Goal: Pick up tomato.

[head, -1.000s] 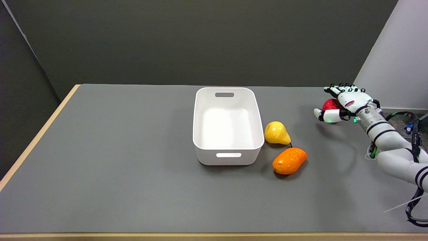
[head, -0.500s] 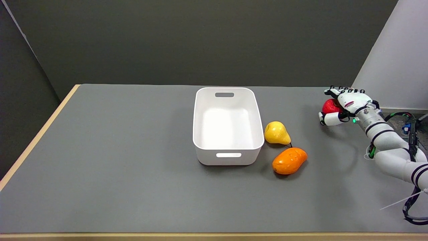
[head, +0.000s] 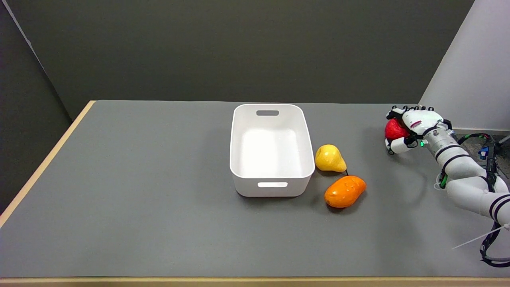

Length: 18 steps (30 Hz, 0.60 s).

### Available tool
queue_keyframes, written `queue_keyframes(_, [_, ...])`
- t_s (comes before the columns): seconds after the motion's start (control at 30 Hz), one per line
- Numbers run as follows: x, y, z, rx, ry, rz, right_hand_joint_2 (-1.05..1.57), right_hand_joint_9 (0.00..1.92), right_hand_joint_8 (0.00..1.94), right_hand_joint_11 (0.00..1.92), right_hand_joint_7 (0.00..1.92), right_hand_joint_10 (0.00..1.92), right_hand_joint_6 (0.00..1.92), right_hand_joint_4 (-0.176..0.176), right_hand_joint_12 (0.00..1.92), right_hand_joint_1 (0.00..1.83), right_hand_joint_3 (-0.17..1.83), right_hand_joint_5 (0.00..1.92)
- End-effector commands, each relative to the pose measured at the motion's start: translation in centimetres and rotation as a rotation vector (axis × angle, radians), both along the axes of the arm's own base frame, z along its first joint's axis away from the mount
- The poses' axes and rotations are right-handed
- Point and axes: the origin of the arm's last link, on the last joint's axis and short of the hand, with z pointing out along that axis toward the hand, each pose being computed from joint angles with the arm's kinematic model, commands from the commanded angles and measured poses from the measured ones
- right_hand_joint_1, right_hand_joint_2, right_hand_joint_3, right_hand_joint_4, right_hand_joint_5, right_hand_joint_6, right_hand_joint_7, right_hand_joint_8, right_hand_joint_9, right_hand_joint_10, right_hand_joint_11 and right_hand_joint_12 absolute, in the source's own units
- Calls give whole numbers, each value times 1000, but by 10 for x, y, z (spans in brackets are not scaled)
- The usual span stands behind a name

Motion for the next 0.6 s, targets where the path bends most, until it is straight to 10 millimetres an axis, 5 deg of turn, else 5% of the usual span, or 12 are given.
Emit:
queue_keyframes(0.03, [3,-1,-1,11,18,19,867,643,950,669,640,1201,1150,155,1659,1146,954,408])
queue_keyframes(0.1, [4,-1,-2,16,22,31,1060,692,1343,720,713,1392,1188,137,1655,1397,363,452])
queue_keyframes(0.13, [5,-1,-2,19,25,37,1124,698,1431,736,749,1453,1270,82,1659,1446,191,472])
queue_keyframes(0.2, [7,-1,-4,26,27,48,1159,673,1332,751,820,1482,1589,-129,1682,1351,197,501])
queue_keyframes(0.23, [8,-2,-5,31,26,57,1168,675,1289,758,845,1480,1649,-176,1668,1332,184,523])
queue_keyframes(0.4, [18,-5,-12,60,33,109,1076,721,1234,804,861,1442,1655,-176,1681,1341,326,605])
queue_keyframes(0.47, [23,-7,-15,74,37,138,1120,781,1244,848,817,1422,1648,-159,1595,1338,238,578])
queue_keyframes(0.53, [30,-10,-20,94,37,179,1039,786,1342,837,768,1472,1445,117,1635,1454,318,609])
queue_keyframes(0.57, [36,-11,-24,108,30,210,1016,785,1362,835,761,1483,1407,176,1649,1480,344,619])
queue_keyframes(0.6, [43,-13,-26,121,10,248,1013,786,1362,838,763,1482,1413,176,1651,1480,349,621])
